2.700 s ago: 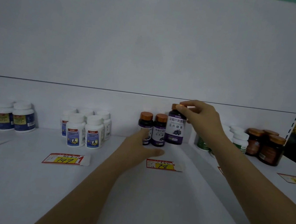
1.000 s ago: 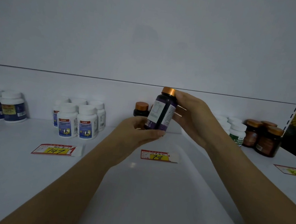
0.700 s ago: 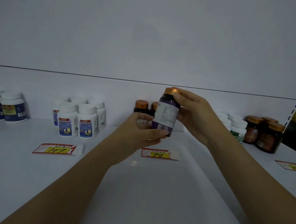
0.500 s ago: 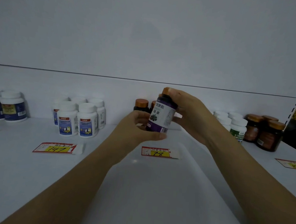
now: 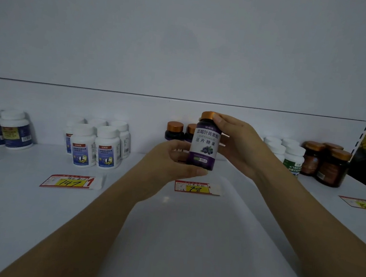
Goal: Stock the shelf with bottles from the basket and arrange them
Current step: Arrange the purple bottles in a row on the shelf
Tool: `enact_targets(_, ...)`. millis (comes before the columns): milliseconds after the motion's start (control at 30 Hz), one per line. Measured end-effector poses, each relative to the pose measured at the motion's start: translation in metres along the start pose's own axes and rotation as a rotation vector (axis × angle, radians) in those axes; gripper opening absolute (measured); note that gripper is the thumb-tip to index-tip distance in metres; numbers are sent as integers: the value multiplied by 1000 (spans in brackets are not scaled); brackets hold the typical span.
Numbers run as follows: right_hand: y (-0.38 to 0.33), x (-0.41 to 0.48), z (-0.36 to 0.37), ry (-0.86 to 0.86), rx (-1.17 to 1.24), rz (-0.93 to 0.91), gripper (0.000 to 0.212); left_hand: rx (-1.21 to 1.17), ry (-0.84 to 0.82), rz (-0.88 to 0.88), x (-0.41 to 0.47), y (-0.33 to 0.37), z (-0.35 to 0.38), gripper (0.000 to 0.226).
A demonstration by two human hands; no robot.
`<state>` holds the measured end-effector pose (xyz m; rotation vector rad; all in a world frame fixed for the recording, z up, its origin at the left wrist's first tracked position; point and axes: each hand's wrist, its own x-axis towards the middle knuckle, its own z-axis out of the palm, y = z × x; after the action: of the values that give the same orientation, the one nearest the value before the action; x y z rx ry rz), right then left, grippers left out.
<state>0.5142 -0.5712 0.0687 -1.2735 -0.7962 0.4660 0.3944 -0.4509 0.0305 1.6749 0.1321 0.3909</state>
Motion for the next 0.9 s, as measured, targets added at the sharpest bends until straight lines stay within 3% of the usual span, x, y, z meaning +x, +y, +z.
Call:
enact_targets(400, 1, 2, -6, -38, -102, 7, 32, 55, 46, 56, -2, -2, -2, 46)
enact_targets(533, -7, -3, -2, -157, -88, -42, 25, 34, 102, 130, -2, -3, -5, 46)
enact_targets(667, -16, -12, 8, -156, -377, -250, 40, 77, 169, 264, -2, -3, -8, 56)
enact_targets(767, -19, -21, 18, -277, -557, -491, 54, 123, 321, 472, 1, 0, -15, 60)
enact_targets(900, -16, -27, 27, -329, -622, -657, 47, 175, 432, 594, 0, 3, -21, 62)
